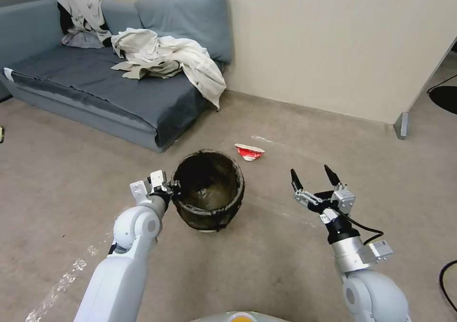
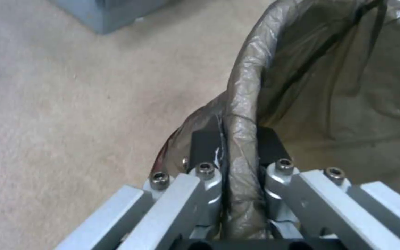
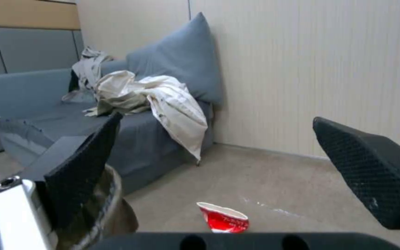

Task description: Pick up the trash can from the floor.

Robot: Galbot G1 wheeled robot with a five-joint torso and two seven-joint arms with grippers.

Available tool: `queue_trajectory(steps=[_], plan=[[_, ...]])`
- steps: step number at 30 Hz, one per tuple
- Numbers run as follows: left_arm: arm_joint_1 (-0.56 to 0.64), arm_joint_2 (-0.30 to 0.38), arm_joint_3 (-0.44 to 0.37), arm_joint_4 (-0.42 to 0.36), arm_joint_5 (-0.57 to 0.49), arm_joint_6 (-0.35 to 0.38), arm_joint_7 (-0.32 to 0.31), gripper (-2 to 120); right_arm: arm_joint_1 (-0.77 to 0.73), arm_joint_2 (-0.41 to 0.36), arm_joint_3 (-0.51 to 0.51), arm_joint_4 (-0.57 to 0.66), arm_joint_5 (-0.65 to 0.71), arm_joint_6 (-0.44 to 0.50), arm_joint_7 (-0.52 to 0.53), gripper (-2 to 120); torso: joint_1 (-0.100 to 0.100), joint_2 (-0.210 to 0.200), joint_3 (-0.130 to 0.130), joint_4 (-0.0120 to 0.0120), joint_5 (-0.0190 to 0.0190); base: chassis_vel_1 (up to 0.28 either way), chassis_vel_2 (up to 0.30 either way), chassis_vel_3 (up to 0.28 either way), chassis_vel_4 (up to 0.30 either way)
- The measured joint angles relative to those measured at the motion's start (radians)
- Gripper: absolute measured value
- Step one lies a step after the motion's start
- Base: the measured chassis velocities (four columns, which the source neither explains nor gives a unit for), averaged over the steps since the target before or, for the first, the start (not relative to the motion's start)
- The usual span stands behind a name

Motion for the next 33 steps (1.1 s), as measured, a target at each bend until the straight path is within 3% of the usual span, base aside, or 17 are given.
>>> queue_trajectory(steps=[5,12,33], plan=[[0.036,0.028,-0.030,-0.084,-0.024,0.024,-0.008,4,-0.003,0.000,-0.002,0.010,0.000,-0.004,-0.001,100,0.000,0.000,0.000,0.0001,0.0001,0.000,0.000,0.000,0.000],[0.066,0.049,-0.062,-0.145,-0.052,0.043,-0.012,4,-0.006,0.002,-0.006,0.014,-0.005,-0.005,-0.004,100,0.000,0.000,0.000,0.0001,0.0000,0.000,0.000,0.000,0.000],[0.071,0.034,-0.072,-0.172,-0.060,0.058,-0.015,4,-0.010,0.000,-0.004,0.018,-0.010,-0.006,-0.013,100,0.000,0.000,0.000,0.0001,0.0001,0.000,0.000,0.000,0.000]])
